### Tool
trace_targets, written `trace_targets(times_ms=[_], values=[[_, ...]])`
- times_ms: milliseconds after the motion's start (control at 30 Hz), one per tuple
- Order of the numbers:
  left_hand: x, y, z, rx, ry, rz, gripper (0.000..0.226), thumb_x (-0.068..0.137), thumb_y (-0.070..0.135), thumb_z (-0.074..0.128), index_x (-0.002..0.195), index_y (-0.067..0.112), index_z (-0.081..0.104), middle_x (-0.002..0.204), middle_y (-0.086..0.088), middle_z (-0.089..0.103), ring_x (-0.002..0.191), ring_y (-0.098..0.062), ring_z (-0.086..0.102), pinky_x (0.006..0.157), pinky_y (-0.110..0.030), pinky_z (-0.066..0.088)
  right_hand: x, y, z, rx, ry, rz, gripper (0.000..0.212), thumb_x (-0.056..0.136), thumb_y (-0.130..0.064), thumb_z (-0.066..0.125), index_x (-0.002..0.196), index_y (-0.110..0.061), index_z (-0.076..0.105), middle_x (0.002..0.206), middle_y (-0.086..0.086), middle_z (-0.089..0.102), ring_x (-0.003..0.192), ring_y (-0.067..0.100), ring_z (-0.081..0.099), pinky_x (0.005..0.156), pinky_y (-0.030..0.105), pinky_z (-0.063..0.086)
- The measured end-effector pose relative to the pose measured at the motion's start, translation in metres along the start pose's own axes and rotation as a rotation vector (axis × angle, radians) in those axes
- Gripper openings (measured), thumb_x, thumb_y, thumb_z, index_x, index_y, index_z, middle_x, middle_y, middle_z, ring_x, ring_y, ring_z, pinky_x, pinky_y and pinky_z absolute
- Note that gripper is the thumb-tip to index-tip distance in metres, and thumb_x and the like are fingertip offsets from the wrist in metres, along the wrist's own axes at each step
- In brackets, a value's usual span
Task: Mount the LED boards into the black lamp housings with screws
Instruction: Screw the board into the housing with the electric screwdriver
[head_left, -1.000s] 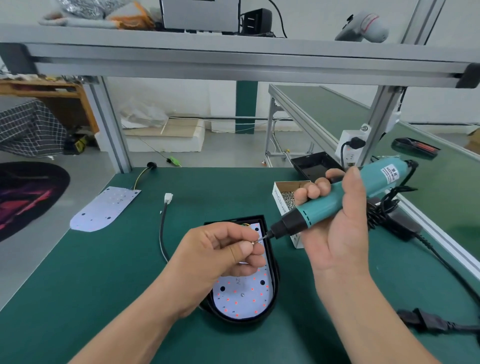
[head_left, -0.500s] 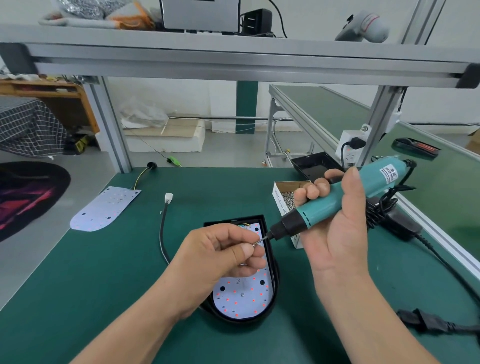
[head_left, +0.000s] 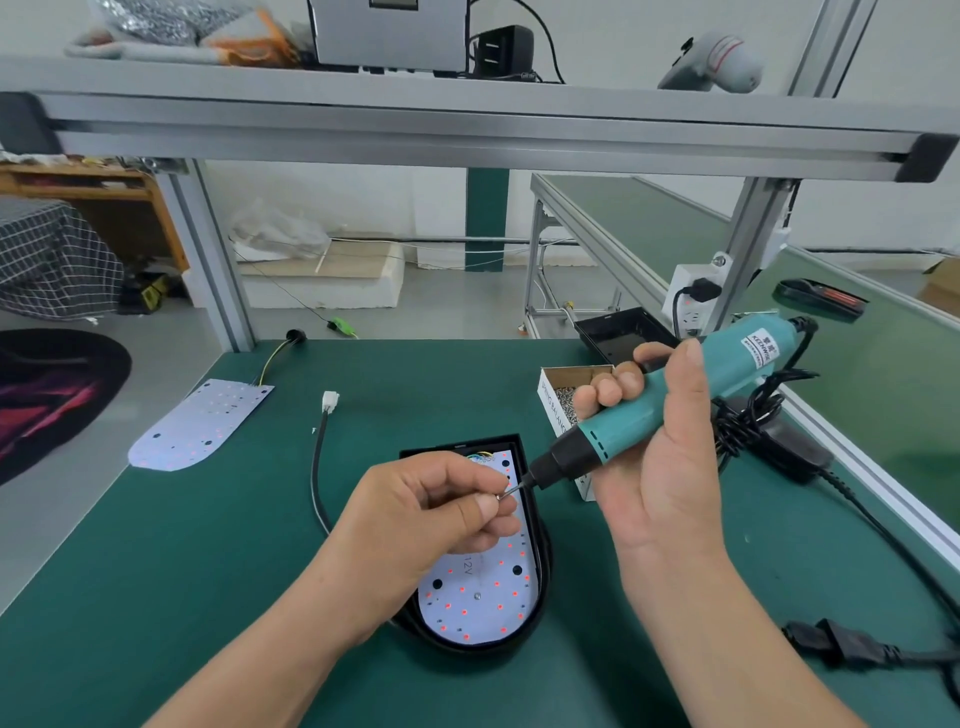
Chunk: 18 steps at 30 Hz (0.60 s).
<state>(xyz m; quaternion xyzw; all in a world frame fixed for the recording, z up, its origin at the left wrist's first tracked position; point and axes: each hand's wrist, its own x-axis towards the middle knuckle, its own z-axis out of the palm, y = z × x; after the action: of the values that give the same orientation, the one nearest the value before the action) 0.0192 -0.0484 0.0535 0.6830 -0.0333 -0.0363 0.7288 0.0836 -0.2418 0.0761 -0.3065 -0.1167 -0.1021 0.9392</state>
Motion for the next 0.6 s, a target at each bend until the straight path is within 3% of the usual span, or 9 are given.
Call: trace_targets(times_ms=[600], values=[[0.0022, -0.0017, 0.0008, -0.002, 0.053, 0.052, 0.033, 0.098, -0.007, 0.068, 0.09, 0.023, 0.081, 0.097, -0.013, 0.082, 0.093, -0.03, 0.081, 0.076, -0.027, 0.063, -0.0018, 0.0009, 0.0009, 0.002, -0.046, -0.036, 0.033, 0.095, -0.048, 0.072, 0.104, -0.017, 0.062, 0.08, 0.0, 0.052, 0.073, 0.018, 0.058, 0.083, 0.036, 0.056]])
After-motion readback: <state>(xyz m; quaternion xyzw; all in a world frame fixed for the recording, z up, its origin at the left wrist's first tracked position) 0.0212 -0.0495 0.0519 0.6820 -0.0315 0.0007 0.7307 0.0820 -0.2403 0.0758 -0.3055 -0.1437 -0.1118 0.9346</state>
